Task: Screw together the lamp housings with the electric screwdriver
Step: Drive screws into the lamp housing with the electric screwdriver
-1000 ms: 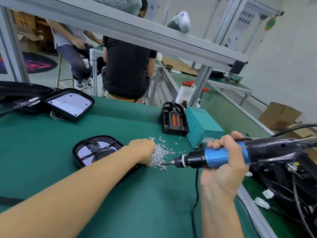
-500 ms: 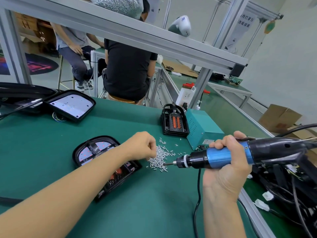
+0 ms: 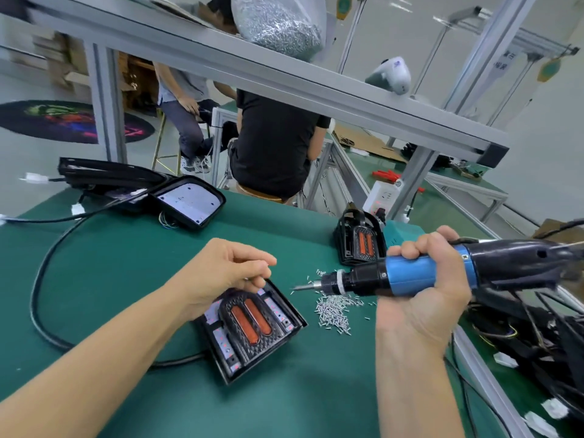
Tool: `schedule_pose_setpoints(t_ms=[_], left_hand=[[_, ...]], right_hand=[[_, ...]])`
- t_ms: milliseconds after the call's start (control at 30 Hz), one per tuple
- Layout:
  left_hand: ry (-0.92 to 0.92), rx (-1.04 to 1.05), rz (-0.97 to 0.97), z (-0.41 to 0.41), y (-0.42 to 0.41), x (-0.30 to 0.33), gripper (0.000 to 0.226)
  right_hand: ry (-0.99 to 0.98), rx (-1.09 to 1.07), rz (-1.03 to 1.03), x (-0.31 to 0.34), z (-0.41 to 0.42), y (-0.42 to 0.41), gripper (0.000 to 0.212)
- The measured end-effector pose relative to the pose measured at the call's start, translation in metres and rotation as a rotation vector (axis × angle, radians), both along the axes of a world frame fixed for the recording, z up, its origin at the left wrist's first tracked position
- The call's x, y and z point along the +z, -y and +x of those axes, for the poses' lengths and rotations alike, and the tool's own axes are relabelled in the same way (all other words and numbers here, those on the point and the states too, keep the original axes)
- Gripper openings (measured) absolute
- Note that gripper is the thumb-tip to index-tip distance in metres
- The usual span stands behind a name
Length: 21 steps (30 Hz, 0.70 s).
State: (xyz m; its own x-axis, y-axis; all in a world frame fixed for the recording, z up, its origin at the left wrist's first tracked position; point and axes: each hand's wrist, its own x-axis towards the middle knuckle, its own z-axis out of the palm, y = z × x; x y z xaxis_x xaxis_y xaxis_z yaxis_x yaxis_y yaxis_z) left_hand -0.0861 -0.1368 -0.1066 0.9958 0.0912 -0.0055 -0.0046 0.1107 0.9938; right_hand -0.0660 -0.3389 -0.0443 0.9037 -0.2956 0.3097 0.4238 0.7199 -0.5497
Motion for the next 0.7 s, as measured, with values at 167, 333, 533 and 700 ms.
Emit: schedule_pose_setpoints(t_ms=[167,333,533,700], left_hand=[[-0.030,0.048,-0.039,-0.022,-0.028,-0.011,0.006],[-0.067,0.054,-0.272,-0.032,-0.038,-0.021,0.009],[-0.080,0.042,-0.432,-0.037,-0.041,-0.027,0.014],[-0.044,0.241,-0.111,-0.036,-0.057,-0.033,0.006]], right_hand=[[0.005,0.090,0.013,0.004,-0.002,-0.031,0.019],[0.008,0.160,0.020,0.007,-0.003,-0.060,0.020],[-0.003,0.219,-0.013,0.005,-0.002,-0.083,0.032],[0.003,0.210,-0.072,-0.002,0.003,-0.093,0.023]])
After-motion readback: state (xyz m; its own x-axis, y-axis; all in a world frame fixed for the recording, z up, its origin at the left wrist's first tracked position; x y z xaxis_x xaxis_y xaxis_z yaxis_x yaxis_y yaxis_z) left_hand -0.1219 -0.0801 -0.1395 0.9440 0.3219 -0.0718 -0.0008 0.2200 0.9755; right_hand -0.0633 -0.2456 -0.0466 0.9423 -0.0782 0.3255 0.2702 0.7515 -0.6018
